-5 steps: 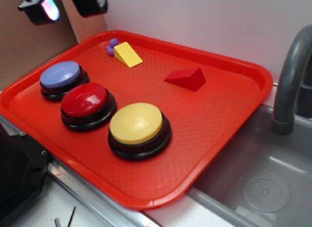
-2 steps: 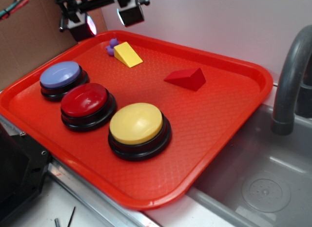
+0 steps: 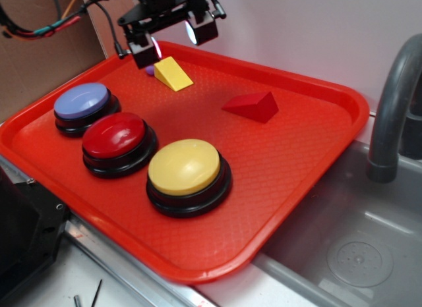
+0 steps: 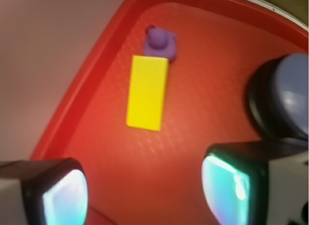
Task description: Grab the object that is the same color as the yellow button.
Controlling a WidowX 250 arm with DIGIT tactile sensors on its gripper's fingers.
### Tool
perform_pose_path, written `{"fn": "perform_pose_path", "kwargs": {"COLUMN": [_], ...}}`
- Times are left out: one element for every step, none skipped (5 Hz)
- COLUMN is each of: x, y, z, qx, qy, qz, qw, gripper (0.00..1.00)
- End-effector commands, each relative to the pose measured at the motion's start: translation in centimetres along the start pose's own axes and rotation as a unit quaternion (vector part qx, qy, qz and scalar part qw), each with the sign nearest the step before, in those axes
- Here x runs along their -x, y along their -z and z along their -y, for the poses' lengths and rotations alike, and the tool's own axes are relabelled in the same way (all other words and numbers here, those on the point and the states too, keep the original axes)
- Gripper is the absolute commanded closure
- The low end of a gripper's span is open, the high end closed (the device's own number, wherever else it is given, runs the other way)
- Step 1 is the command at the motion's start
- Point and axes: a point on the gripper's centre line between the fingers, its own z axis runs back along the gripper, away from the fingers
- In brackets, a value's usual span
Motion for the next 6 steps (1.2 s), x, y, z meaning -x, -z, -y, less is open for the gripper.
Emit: {"fn": "perform_pose_path", "kwargs": {"x": [-3.9, -5.3, -6.2, -6.7, -6.7, -6.9], "y": [1.8, 3.4, 4.5, 5.6, 6.4, 6.7], "z": [0.3, 0.0, 0.0, 0.0, 0.1, 0.0], "qx": [-0.008, -0.038, -0.059, -0.08, -0.091, -0.091], "qy": [-0.045, -0.06, -0.075, -0.082, -0.081, -0.086], "qz": [0.041, 0.033, 0.036, 0.035, 0.038, 0.041], "qw": [0.998, 0.997, 0.995, 0.993, 0.992, 0.991], "gripper": [0.0, 0.0, 0.0, 0.0, 0.0, 0.0]}}
